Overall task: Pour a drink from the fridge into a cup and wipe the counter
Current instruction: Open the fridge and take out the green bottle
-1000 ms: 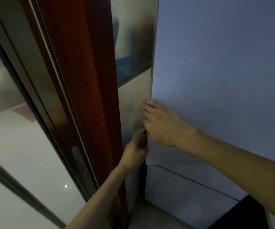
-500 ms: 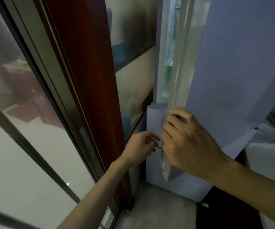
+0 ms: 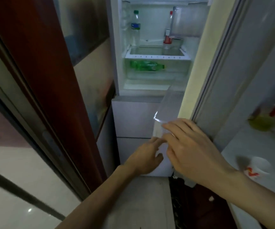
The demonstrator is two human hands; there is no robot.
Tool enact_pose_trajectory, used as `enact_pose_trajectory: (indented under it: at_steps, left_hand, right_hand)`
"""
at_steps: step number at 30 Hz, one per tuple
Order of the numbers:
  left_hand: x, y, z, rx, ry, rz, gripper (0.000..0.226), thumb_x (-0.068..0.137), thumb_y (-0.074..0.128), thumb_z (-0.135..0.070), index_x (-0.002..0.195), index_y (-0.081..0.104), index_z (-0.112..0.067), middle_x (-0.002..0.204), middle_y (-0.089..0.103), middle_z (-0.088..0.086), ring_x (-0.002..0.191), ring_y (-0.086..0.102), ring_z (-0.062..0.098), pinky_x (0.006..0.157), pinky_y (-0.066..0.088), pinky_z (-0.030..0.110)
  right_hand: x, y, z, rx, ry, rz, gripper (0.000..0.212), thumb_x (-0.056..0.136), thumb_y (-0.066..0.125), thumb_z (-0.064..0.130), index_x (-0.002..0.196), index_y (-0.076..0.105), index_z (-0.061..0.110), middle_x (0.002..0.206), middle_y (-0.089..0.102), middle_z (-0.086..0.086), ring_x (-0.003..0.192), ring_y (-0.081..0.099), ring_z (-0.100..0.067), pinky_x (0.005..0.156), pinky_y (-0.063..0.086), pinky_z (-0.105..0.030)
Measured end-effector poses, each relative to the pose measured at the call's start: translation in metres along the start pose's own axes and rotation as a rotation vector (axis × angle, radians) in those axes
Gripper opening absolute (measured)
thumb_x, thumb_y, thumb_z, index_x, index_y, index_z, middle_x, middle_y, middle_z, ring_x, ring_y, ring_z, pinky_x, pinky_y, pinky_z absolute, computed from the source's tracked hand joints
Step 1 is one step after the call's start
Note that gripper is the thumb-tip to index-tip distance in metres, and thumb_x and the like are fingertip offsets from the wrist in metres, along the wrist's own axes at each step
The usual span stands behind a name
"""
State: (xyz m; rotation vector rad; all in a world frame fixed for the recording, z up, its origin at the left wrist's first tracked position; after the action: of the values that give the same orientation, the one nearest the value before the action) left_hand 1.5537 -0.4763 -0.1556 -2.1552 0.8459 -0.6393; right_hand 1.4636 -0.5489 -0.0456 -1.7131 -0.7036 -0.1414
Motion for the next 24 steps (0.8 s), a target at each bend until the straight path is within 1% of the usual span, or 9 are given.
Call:
enact_pose_trajectory:
  at_steps: [3,6,8,9,11,13,16,20,24]
  left_hand:
    - [0.001,0.004,-0.004,0.034,0.032,0.062,0.038,0.095,0.053,-0.019,0.132,0.050,-0.015,0.132,0.054,0.005,0.111,0.057,0.022,0.090,0.044,0.028]
    - [0.001,-0.010,-0.003,0.058,0.008,0.063,0.045,0.096,0.051,-0.021,0.141,0.043,-0.020,0.137,0.049,-0.002,0.116,0.053,0.017,0.093,0.041,0.024]
    - [0.002,-0.024,-0.004,0.091,0.009,0.059,0.047,0.097,0.050,-0.022,0.144,0.041,-0.020,0.140,0.047,-0.002,0.120,0.051,0.017,0.094,0.041,0.024]
    - [0.003,-0.031,-0.006,0.113,0.009,0.059,0.047,0.098,0.050,-0.022,0.144,0.040,-0.020,0.141,0.046,-0.001,0.122,0.050,0.017,0.096,0.040,0.025]
    - [0.008,-0.045,-0.010,0.158,0.001,0.068,0.048,0.098,0.050,-0.022,0.145,0.038,-0.019,0.144,0.044,0.001,0.125,0.049,0.019,0.102,0.040,0.028]
    - [0.016,-0.056,-0.015,0.185,0.007,0.078,0.049,0.098,0.051,-0.022,0.145,0.038,-0.018,0.145,0.042,0.003,0.126,0.048,0.020,0.105,0.040,0.032]
    - [0.027,-0.070,-0.022,0.224,0.036,0.076,0.044,0.098,0.051,-0.022,0.141,0.043,-0.018,0.140,0.047,0.003,0.122,0.050,0.020,0.102,0.041,0.030]
    - [0.042,-0.089,-0.022,0.271,0.066,0.059,0.037,0.097,0.051,-0.024,0.134,0.050,-0.018,0.135,0.051,0.002,0.117,0.052,0.018,0.099,0.041,0.028]
    - [0.061,-0.105,-0.018,0.305,0.060,0.053,0.034,0.096,0.053,-0.026,0.129,0.054,-0.019,0.129,0.056,0.000,0.110,0.055,0.015,0.091,0.041,0.024]
  right_hand:
    - [0.003,0.020,-0.012,0.045,0.150,0.126,0.036,0.074,0.053,0.019,0.101,0.072,0.004,0.119,0.066,-0.017,0.105,0.065,-0.032,0.091,0.053,-0.042]
    - [0.001,0.043,-0.023,0.097,0.258,0.320,0.048,0.089,0.048,0.022,0.132,0.052,0.002,0.140,0.050,-0.017,0.121,0.055,-0.031,0.101,0.045,-0.042]
    - [-0.003,0.054,-0.029,0.058,0.284,0.400,0.051,0.096,0.042,0.024,0.143,0.038,0.006,0.140,0.050,-0.011,0.122,0.053,-0.027,0.102,0.041,-0.037]
    - [-0.004,0.053,-0.033,0.033,0.300,0.407,0.049,0.096,0.040,0.024,0.142,0.038,0.008,0.133,0.055,-0.009,0.115,0.056,-0.026,0.094,0.043,-0.035]
    - [-0.003,0.046,-0.038,0.018,0.336,0.370,0.034,0.095,0.041,0.022,0.125,0.052,0.011,0.109,0.065,-0.007,0.092,0.063,-0.025,0.068,0.041,-0.032]
    - [-0.002,0.035,-0.042,0.024,0.372,0.370,0.017,0.096,0.041,0.023,0.094,0.055,0.014,0.093,0.066,-0.006,0.079,0.063,-0.025,0.054,0.032,-0.031]
    - [0.000,0.028,-0.049,-0.036,0.403,0.440,0.033,0.098,0.041,0.026,0.066,0.040,0.017,0.080,0.061,-0.005,0.074,0.061,-0.025,0.054,0.030,-0.029]
    - [0.004,0.024,-0.066,-0.085,0.473,0.427,0.039,0.097,0.040,0.026,0.059,0.035,0.016,0.060,0.035,0.002,0.061,0.043,-0.021,0.052,0.026,-0.029]
    - [0.018,0.025,-0.089,-0.054,0.531,0.429,0.038,0.094,0.043,0.026,0.059,0.032,0.017,0.074,0.054,-0.006,0.066,0.050,-0.025,0.060,0.033,-0.028]
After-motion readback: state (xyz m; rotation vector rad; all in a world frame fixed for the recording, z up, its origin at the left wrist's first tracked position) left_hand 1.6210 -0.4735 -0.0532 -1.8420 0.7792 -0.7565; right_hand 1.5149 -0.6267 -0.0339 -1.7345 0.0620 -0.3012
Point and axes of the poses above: each hand's wrist, its own x-axis towards the middle knuckle, its own y-axis out of the palm, z = x × y, the point moved 5 cm from there along x, towards the middle knuckle
